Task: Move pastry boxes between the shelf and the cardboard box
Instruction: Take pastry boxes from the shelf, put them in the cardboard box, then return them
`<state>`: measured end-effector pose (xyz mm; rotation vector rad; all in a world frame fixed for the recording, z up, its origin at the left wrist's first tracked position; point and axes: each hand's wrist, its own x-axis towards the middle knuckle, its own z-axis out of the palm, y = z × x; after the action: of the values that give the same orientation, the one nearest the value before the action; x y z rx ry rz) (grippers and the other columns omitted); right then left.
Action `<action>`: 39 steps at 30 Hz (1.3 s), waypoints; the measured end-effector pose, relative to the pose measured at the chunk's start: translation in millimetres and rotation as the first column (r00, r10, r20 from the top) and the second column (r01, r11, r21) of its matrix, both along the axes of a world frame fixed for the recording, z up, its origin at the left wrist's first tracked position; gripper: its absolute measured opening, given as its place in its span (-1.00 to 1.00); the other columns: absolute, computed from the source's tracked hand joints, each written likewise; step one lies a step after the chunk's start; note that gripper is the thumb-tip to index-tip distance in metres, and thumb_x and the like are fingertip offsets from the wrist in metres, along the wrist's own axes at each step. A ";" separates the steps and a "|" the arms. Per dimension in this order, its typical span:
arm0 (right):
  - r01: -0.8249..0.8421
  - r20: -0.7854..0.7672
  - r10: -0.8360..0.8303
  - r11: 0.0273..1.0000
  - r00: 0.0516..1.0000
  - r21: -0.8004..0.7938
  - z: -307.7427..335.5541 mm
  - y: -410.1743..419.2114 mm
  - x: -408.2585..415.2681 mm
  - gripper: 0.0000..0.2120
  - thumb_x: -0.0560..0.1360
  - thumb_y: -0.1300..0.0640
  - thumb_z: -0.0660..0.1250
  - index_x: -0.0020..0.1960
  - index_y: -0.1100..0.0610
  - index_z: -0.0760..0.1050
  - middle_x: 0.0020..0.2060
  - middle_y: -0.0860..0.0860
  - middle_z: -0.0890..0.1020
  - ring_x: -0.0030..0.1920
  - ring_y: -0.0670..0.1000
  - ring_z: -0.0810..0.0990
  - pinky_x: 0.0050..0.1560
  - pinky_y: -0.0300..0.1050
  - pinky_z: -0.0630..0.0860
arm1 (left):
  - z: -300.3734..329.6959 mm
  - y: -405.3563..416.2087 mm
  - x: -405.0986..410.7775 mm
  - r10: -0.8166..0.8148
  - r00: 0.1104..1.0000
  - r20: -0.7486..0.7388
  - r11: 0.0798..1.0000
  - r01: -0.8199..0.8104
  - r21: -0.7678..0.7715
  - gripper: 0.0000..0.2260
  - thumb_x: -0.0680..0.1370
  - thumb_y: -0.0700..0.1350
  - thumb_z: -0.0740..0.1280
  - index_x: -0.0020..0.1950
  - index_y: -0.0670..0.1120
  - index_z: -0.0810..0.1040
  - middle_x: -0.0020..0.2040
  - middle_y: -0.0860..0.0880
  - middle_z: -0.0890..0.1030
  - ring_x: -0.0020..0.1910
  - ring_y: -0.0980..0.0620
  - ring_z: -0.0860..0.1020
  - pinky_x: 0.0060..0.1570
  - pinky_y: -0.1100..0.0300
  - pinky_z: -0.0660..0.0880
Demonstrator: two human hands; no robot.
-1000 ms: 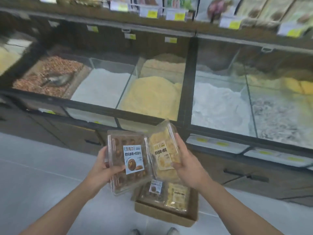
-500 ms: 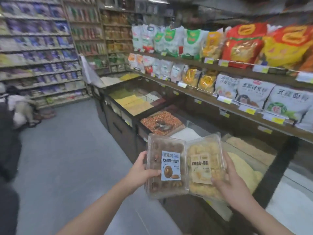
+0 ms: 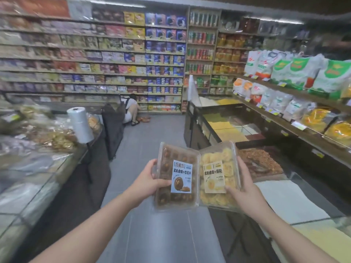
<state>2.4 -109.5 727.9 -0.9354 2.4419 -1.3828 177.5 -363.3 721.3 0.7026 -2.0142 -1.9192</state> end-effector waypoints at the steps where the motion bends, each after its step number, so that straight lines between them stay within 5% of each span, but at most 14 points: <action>1: -0.032 -0.009 0.032 0.999 0.999 -0.008 4.4 -18.1 8.5 -0.10 0.57 0.24 0.40 0.60 -0.30 -0.07 0.29 -0.36 0.38 0.28 -0.13 0.44 0.34 -0.01 0.41 | 2.0 -11.4 16.6 0.039 0.999 -0.010 0.999 -0.039 0.000 -0.41 0.51 -0.30 0.50 0.40 0.08 0.33 0.00 0.03 0.78 -0.08 0.00 0.76 -0.28 0.07 0.65; 3: -0.100 -0.024 0.099 0.995 0.995 -0.016 10.3 -57.3 27.6 -0.11 0.56 0.25 0.40 0.61 -0.28 -0.06 0.27 -0.29 0.44 0.24 -0.12 0.48 0.25 -0.11 0.42 | 5.1 -35.4 53.2 0.115 0.993 -0.037 0.993 -0.115 0.004 -0.42 0.50 -0.30 0.51 0.35 0.12 0.35 0.03 0.01 0.77 -0.01 -0.06 0.76 -0.06 -0.13 0.69; 7: -0.241 -0.053 0.239 0.970 0.970 -0.037 17.3 -143.3 79.8 -0.11 0.56 0.24 0.41 0.60 -0.30 -0.05 0.29 -0.28 0.45 0.24 -0.14 0.49 0.21 -0.15 0.42 | 5.5 -91.3 142.3 0.270 0.958 -0.097 0.963 -0.270 0.020 -0.37 0.48 -0.38 0.51 0.43 0.01 0.35 0.10 -0.11 0.76 0.08 -0.13 0.73 0.13 -0.18 0.64; 13: -0.451 -0.008 0.454 0.883 0.891 -0.126 15.2 -285.1 200.7 -0.08 0.55 0.25 0.42 0.43 -0.56 -0.01 0.26 -0.53 0.40 0.33 -0.15 0.50 0.39 0.06 0.46 | 9.3 -166.3 308.9 0.506 0.855 -0.111 0.862 -0.507 0.019 -0.41 0.47 -0.34 0.53 0.39 0.00 0.40 0.11 -0.09 0.76 0.07 -0.12 0.74 0.08 -0.16 0.65; 17: -0.570 0.003 0.579 0.803 0.815 -0.175 17.0 -376.4 304.1 -0.11 0.54 0.25 0.42 0.51 -0.44 0.01 0.31 -0.31 0.49 0.27 -0.16 0.53 0.18 -0.24 0.48 | 14.5 -202.8 430.7 0.633 0.765 -0.120 0.769 -0.639 -0.017 -0.27 0.32 -0.17 0.64 0.41 0.02 0.41 0.09 -0.06 0.76 0.05 -0.11 0.74 0.04 -0.26 0.65; 20: -0.673 0.007 0.689 0.710 0.725 -0.208 19.1 -435.4 385.7 -0.14 0.55 0.24 0.40 0.52 -0.43 0.03 0.40 -0.40 0.37 0.33 -0.24 0.45 0.29 -0.26 0.44 | 18.9 -220.3 521.1 0.734 0.660 -0.157 0.671 -0.742 0.017 -0.24 0.34 -0.22 0.66 0.45 -0.04 0.39 0.10 -0.11 0.76 0.02 -0.12 0.75 -0.14 0.03 0.69; 23: -0.777 0.002 0.796 0.590 0.605 -0.218 21.7 -487.5 463.1 -0.14 0.56 0.22 0.40 0.56 -0.39 0.01 0.44 -0.49 0.21 0.44 -0.33 0.28 0.45 -0.18 0.25 | 22.7 -229.7 601.2 0.818 0.548 -0.174 0.562 -0.826 0.044 -0.04 0.10 -0.04 0.77 0.43 -0.03 0.43 0.17 -0.13 0.73 0.11 -0.16 0.72 0.11 -0.13 0.64; 26: -0.863 -0.011 0.883 0.456 0.469 -0.219 22.9 -532.4 534.6 -0.16 0.59 0.23 0.38 0.58 -0.34 -0.01 0.42 -0.54 0.15 0.37 -0.52 0.19 0.42 -0.25 0.21 | 23.0 -235.8 669.0 0.891 0.417 -0.182 0.433 -0.899 0.065 -0.22 0.23 -0.18 0.71 0.37 0.03 0.47 0.17 -0.11 0.73 0.11 -0.16 0.72 0.14 -0.21 0.62; 30: -0.917 0.005 0.934 0.353 0.358 -0.187 20.7 -587.0 615.7 -0.17 0.59 0.21 0.39 0.59 -0.32 0.00 0.52 -0.32 0.25 0.47 -0.20 0.30 0.41 -0.12 0.32 | 18.5 -240.6 737.4 0.952 0.249 -0.180 0.265 -0.962 0.070 -0.41 0.38 -0.28 0.62 0.33 0.00 0.49 0.18 -0.09 0.73 0.13 -0.14 0.72 0.25 -0.24 0.57; 33: -0.952 -0.010 0.964 0.262 0.267 -0.156 16.7 -625.5 668.3 -0.18 0.59 0.18 0.40 0.58 -0.36 0.01 0.44 -0.31 0.38 0.32 -0.14 0.49 0.32 -0.04 0.44 | 14.3 -245.9 776.3 0.976 0.143 -0.162 0.157 -0.985 0.071 -0.39 0.42 -0.30 0.58 0.39 0.00 0.45 0.19 -0.09 0.73 0.17 -0.12 0.70 0.29 -0.21 0.55; 36: -0.973 0.006 0.985 0.173 0.174 -0.150 13.2 -665.6 713.4 -0.18 0.58 0.16 0.41 0.58 -0.34 0.02 0.48 -0.25 0.38 0.45 -0.09 0.40 0.43 0.02 0.36 | 11.3 -256.5 806.2 0.985 0.044 -0.166 0.060 -0.994 0.094 -0.37 0.44 -0.34 0.55 0.43 -0.01 0.43 0.17 -0.09 0.74 0.17 -0.12 0.70 0.31 -0.22 0.53; 39: -0.982 0.019 0.998 0.068 0.065 -0.177 14.5 -704.8 748.8 -0.19 0.58 0.17 0.41 0.59 -0.32 0.04 0.38 -0.40 0.36 0.39 -0.14 0.39 0.40 -0.04 0.35 | 10.2 -272.0 826.3 0.983 -0.054 -0.173 -0.036 -0.994 0.103 -0.33 0.41 -0.31 0.58 0.45 -0.03 0.42 0.16 -0.08 0.74 0.18 -0.12 0.70 0.31 -0.22 0.52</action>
<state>751.3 -814.3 742.4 -1.9096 0.8782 -0.8655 1003.8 -635.3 731.5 1.3634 -0.7023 -0.8257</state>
